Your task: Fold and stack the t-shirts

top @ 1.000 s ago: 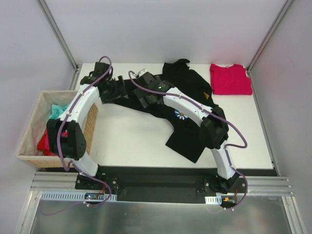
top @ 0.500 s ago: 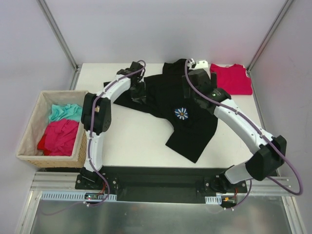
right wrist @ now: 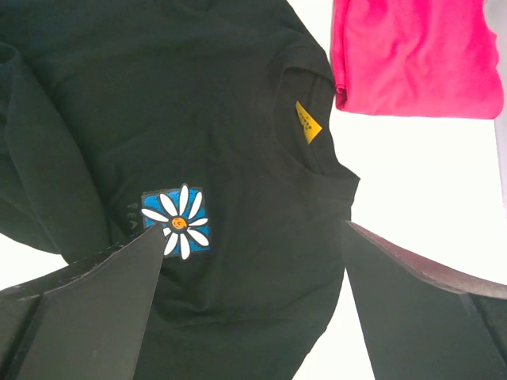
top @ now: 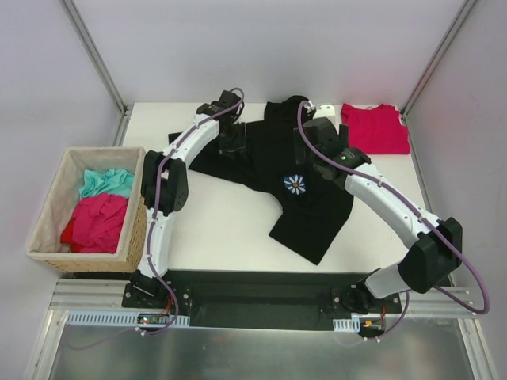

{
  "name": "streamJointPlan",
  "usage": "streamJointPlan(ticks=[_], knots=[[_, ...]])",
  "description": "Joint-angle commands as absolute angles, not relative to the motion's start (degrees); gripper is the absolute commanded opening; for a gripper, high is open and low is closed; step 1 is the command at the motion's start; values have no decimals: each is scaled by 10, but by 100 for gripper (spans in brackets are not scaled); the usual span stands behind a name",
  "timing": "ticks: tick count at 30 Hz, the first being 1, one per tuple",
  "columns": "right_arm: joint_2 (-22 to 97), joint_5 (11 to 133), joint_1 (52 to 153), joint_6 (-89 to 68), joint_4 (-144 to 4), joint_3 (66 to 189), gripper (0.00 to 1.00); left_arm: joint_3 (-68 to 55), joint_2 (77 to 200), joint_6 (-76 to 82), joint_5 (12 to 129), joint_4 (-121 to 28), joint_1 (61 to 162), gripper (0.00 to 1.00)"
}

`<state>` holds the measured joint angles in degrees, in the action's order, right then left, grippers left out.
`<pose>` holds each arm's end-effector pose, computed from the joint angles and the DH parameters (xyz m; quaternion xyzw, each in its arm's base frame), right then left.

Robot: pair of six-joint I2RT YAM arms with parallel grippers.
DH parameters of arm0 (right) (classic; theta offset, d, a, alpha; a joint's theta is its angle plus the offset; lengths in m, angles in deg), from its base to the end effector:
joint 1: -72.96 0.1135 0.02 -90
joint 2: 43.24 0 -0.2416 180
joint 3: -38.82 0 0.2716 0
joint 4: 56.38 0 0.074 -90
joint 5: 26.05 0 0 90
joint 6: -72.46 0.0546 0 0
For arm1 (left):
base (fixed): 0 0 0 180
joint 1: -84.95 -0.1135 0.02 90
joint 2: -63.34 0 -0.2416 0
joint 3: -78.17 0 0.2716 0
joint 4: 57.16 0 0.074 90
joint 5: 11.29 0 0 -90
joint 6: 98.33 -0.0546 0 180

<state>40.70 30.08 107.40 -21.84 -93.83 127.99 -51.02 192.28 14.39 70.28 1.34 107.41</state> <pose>0.3190 0.1818 0.3149 -0.1450 0.8368 -0.1261 0.5126 0.4690 -0.2025 0.1937 0.0179 0.9593 -0.1701 0.2247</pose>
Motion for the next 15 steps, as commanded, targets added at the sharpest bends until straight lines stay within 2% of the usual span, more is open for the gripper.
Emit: streamJointPlan(ticks=[1,5,15], knots=[[399,308,1077,-204,-926,1287,97,-583,1964,143,705,19,1086,47],[395,310,1077,-204,-927,1285,97,-614,1998,143,697,29,1087,58],[395,313,1078,-206,-927,1283,97,-634,2025,158,683,46,1086,54]])
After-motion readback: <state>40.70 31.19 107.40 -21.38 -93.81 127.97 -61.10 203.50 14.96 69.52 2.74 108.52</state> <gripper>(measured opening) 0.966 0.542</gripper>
